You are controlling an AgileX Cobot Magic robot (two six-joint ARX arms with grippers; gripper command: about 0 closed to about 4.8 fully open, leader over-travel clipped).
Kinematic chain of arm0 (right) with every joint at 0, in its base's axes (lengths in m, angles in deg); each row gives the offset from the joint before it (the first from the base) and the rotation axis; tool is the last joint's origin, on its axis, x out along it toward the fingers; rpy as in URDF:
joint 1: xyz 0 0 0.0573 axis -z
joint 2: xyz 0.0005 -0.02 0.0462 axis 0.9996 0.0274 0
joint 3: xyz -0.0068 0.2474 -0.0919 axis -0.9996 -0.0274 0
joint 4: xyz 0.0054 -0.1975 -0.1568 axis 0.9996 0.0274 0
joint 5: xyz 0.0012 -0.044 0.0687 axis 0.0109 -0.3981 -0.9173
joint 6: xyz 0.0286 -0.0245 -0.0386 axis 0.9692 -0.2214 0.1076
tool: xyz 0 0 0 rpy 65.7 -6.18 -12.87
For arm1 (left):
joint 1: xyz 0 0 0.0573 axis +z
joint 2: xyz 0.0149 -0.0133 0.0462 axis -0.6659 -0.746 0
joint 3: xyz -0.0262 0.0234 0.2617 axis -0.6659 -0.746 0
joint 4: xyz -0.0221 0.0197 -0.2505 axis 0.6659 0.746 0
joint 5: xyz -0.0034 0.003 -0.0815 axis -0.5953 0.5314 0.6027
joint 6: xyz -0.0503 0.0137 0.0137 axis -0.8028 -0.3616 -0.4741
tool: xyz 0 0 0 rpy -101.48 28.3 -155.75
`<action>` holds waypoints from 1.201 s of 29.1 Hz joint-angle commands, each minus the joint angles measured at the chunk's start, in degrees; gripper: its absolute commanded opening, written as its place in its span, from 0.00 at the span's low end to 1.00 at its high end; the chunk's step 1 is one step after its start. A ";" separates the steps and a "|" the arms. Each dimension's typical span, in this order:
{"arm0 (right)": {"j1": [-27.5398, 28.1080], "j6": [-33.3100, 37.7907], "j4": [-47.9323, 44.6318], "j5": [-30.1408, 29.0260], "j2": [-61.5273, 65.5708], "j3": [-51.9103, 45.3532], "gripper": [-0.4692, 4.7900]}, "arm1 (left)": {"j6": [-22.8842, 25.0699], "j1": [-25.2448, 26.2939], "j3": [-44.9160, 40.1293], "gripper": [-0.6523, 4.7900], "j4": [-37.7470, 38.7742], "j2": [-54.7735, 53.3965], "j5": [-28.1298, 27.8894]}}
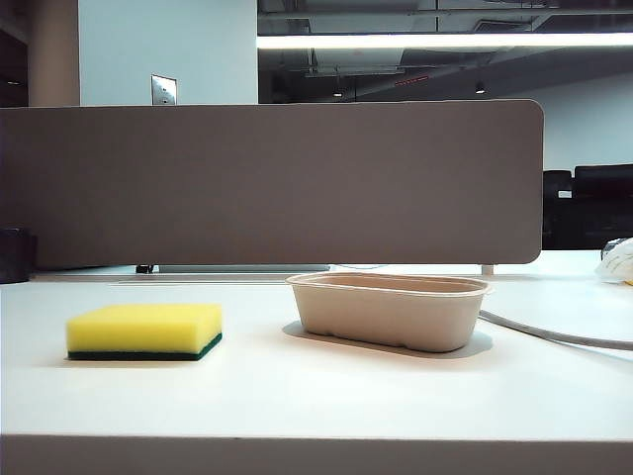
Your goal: Pick up the cleaning sponge from the table and place it into the paper lunch box.
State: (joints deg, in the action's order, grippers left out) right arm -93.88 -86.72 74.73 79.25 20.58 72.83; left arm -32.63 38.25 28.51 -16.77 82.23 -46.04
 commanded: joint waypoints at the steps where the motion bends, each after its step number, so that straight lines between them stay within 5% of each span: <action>1: -0.02 0.22 -0.76 -0.11 0.02 0.02 0.08 | 0.07 0.02 0.07 0.12 -0.66 -0.04 0.24; 12: -0.68 0.22 -0.59 0.13 0.02 0.04 0.08 | 0.07 0.02 0.07 0.12 -0.70 -0.04 0.24; 16: -13.81 0.22 -0.66 6.86 0.74 0.04 0.08 | -1.75 0.02 0.07 0.12 -0.66 -0.04 0.24; 20: -30.93 0.22 -0.61 6.82 4.63 0.04 0.08 | -4.28 0.02 0.07 0.12 -0.72 -0.04 0.28; 24: -41.29 0.22 -0.59 6.73 13.14 0.15 0.08 | -8.31 -0.02 0.07 0.12 -0.74 -0.04 1.77; 27: -42.93 0.22 -0.50 6.75 16.50 0.13 0.08 | -9.09 -0.02 0.09 0.12 -0.87 -0.04 2.45; 30: -42.75 0.22 -0.55 6.91 15.56 0.15 0.08 | -11.72 -0.02 0.61 0.12 -5.51 -0.04 15.41; 32: -42.73 0.22 -0.61 6.91 15.26 0.15 0.08 | -12.98 -0.04 3.28 0.12 -6.64 -0.04 19.30; 35: -42.71 0.22 -0.59 6.91 15.28 0.15 0.08 | -15.08 -0.04 9.14 0.11 -5.77 -0.13 15.50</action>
State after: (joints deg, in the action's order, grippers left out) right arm -136.64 -86.54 75.10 86.13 35.85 72.83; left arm -46.84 38.20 35.88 -22.17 82.19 -28.80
